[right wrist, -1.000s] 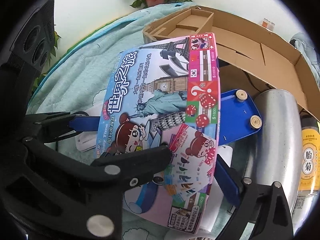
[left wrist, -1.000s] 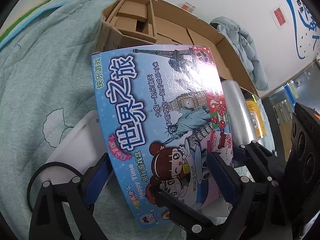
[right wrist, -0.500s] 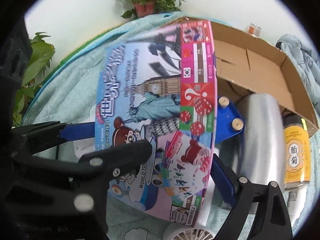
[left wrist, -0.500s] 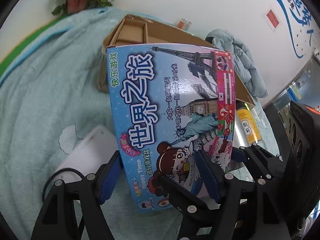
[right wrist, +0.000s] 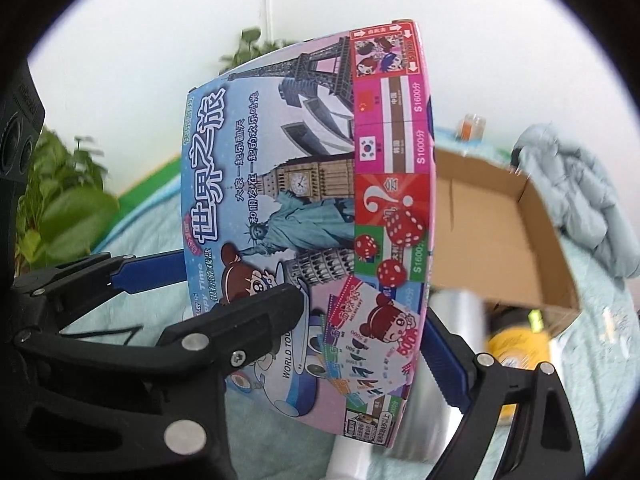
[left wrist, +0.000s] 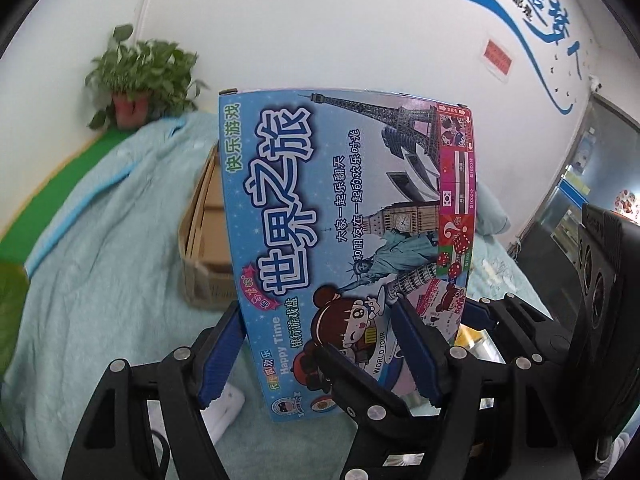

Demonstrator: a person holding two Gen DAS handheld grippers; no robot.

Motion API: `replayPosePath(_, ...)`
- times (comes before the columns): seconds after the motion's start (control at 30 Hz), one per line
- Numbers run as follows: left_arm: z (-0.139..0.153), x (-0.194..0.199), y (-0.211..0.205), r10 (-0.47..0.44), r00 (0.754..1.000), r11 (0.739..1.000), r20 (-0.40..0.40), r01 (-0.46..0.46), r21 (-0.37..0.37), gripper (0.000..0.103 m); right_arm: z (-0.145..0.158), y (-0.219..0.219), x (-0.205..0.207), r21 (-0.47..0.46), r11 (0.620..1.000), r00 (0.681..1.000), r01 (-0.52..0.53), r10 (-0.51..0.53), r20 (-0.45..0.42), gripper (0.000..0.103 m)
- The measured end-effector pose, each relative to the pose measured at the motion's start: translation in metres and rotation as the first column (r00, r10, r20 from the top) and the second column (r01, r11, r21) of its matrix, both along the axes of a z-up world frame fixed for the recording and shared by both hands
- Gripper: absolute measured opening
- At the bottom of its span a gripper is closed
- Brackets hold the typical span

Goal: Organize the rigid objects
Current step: 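Lift the game box with both grippers and carry it over the large box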

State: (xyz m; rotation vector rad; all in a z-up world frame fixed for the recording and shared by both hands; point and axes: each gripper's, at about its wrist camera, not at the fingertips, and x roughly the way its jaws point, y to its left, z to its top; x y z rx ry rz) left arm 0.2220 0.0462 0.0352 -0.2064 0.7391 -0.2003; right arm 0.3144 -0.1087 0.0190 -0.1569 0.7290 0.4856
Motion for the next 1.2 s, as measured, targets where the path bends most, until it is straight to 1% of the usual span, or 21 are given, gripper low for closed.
replayPosePath(0.27,0.048,0.015,-0.021,-0.056,0.992,0.998,0.113,0.051,0.047,0.071,0.038,-0.014,0.027,0.036,0.998,0.992,0.055,-0.059,0.109,0.092)
replayPosePath(0.37,0.062,0.026,-0.029,-0.077,0.986,0.995,0.145,0.068,0.067,0.071,0.045,-0.016,0.026,0.045,0.996,0.987,0.075,-0.081,0.139,0.092)
replayPosePath(0.57,0.076,0.058,-0.045,-0.096,0.981,0.993,0.168,0.083,0.084,0.071,0.048,-0.019,0.026,0.057,0.994,0.98,0.096,-0.104,0.167,0.092)
replayPosePath(0.7,0.081,0.096,-0.048,-0.098,0.981,0.993,0.168,0.085,0.083,0.071,0.047,-0.016,0.029,0.063,0.993,0.98,0.103,-0.112,0.166,0.092)
replayPosePath(0.87,0.071,0.144,-0.044,-0.096,0.986,0.993,0.137,0.086,0.079,0.071,0.048,-0.017,0.038,0.062,0.993,0.983,0.105,-0.113,0.142,0.092)
replayPosePath(0.93,0.063,0.161,-0.042,-0.093,0.989,0.993,0.116,0.084,0.08,0.071,0.046,-0.015,0.04,0.061,0.993,0.987,0.102,-0.108,0.121,0.092)
replayPosePath(1.03,0.042,0.191,-0.038,-0.089,0.994,0.994,0.063,0.085,0.071,0.071,0.04,-0.009,0.042,0.049,0.994,0.991,0.099,-0.103,0.083,0.092)
replayPosePath(1.1,0.022,0.212,-0.035,-0.077,0.997,0.995,0.002,0.076,0.069,0.071,0.024,-0.007,0.059,0.048,0.995,0.996,0.087,-0.088,0.027,0.092)
replayPosePath(1.2,-0.01,0.238,-0.036,-0.066,0.994,0.995,-0.088,0.071,0.064,0.071,-0.007,-0.005,0.082,0.034,0.997,0.994,0.069,-0.066,-0.092,0.092)
